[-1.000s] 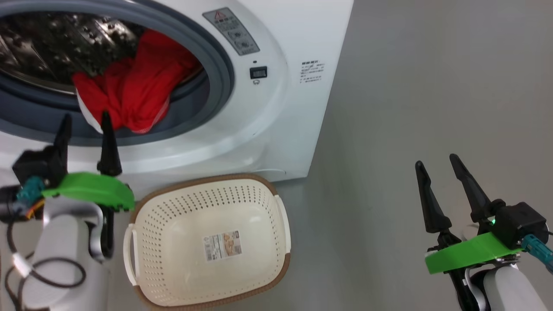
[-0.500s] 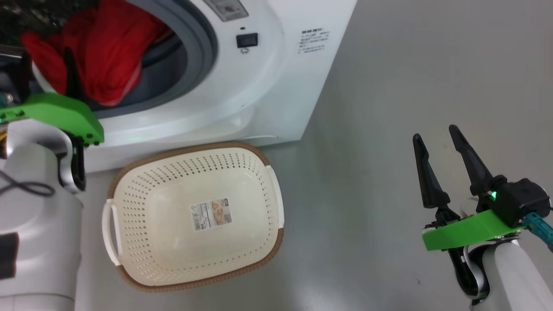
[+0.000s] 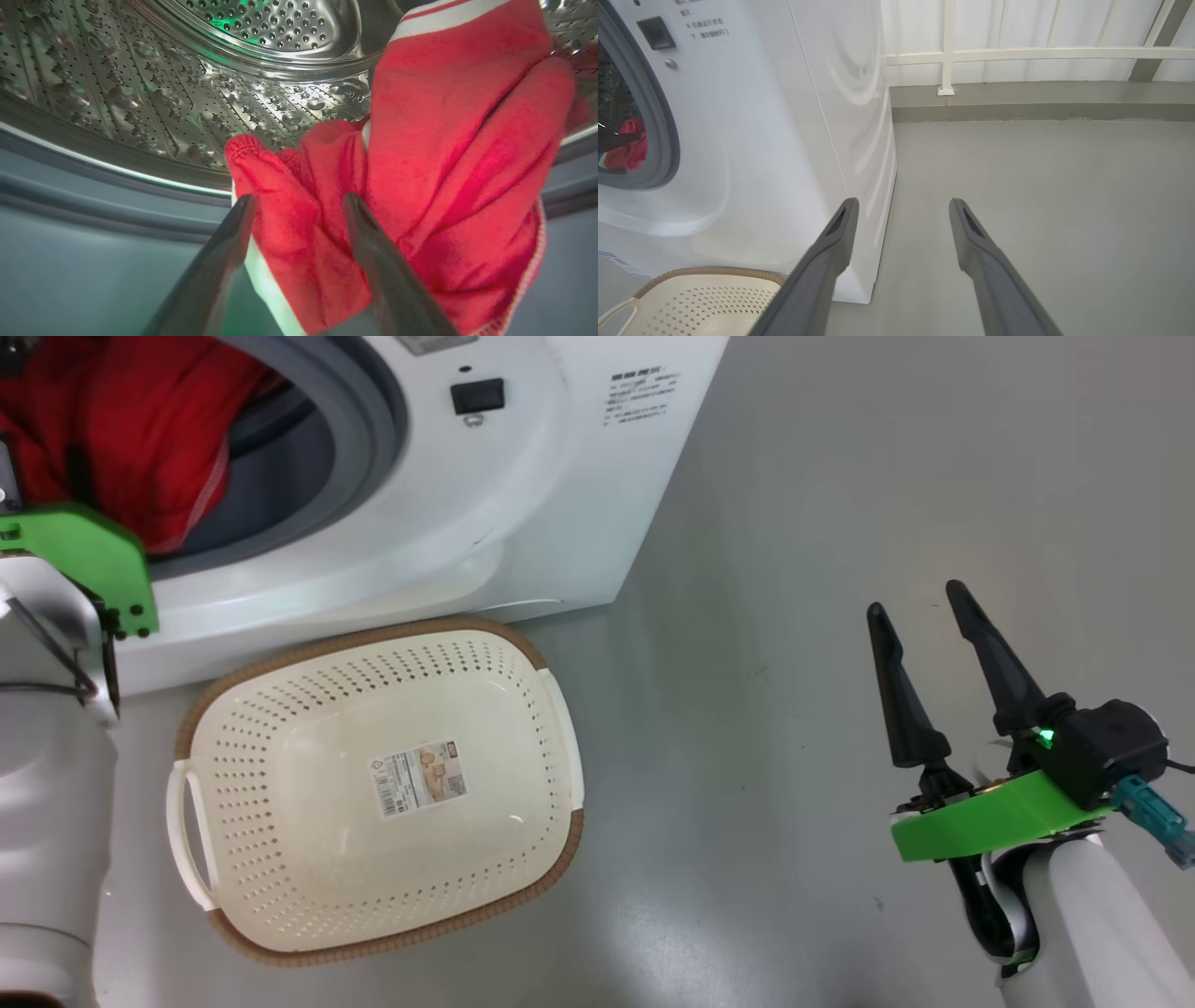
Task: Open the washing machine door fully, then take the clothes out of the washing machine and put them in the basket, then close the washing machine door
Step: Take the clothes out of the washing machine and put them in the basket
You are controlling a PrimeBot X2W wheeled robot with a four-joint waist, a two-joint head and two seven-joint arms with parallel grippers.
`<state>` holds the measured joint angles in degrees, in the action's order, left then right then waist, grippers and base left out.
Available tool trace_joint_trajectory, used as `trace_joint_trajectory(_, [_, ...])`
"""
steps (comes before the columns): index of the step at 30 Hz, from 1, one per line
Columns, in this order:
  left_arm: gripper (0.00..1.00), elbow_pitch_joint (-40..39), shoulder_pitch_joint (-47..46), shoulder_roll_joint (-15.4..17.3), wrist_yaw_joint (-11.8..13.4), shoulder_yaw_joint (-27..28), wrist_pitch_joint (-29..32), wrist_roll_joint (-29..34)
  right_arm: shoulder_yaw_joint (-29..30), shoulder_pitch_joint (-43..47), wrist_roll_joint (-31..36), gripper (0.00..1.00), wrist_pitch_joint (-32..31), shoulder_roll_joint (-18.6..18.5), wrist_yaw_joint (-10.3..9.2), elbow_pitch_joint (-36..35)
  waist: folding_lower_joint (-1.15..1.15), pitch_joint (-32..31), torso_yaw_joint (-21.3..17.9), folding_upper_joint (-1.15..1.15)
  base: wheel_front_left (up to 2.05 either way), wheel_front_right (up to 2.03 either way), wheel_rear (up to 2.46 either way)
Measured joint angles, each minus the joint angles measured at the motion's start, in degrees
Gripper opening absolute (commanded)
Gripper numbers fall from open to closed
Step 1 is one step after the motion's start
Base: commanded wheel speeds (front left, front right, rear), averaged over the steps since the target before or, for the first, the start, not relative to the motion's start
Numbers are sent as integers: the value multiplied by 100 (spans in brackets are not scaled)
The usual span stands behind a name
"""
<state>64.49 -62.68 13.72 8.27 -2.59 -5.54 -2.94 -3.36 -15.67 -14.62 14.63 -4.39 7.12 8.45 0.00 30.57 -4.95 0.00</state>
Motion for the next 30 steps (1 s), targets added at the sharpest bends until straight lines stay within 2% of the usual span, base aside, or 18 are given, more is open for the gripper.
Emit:
trace_joint_trajectory(5, [100, 240, -127, 49, 140, -191, 159, 172, -91, -11, -8, 100, 0, 80, 0, 4, 0, 44, -54, 0, 0, 0, 0])
trace_joint_trajectory(12, [100, 535, -222, 179, 191, -321, 500, 241, -92, -93, -27, 100, 0, 96, 0, 18, 0, 98, -111, 0, 0, 0, 0])
trace_joint_trajectory(13, [95, 542, -231, 179, 202, -325, 504, 241, -92, -126, -30, 100, 0, 97, 0, 15, 0, 106, -117, 0, 0, 0, 0])
trace_joint_trajectory(14, [43, 558, -247, 179, 202, -327, 522, 237, -92, -132, -32, 100, 0, 97, 0, 14, 0, 115, -123, 0, 0, 0, 0])
trace_joint_trajectory(15, [8, 586, -276, 180, 196, -342, 554, 237, -93, -130, -32, 100, 0, 100, 0, 20, 0, 123, -129, 0, 0, 0, 0])
trace_joint_trajectory(16, [0, 599, -308, 178, 181, -349, 554, 236, -96, -130, -32, 100, 0, 102, 0, 21, 0, 131, -133, 0, 0, 0, 0])
trace_joint_trajectory(26, [0, 547, -306, 169, 165, -163, -20, -122, -86, -130, -33, 100, 0, 112, 0, 48, 0, 102, -131, 0, 0, 0, 0])
trace_joint_trajectory(30, [0, 423, -267, 103, -102, 99, -414, -499, -76, -129, -33, 100, 0, 115, 0, 65, 0, 54, -102, 0, 0, 0, 0])
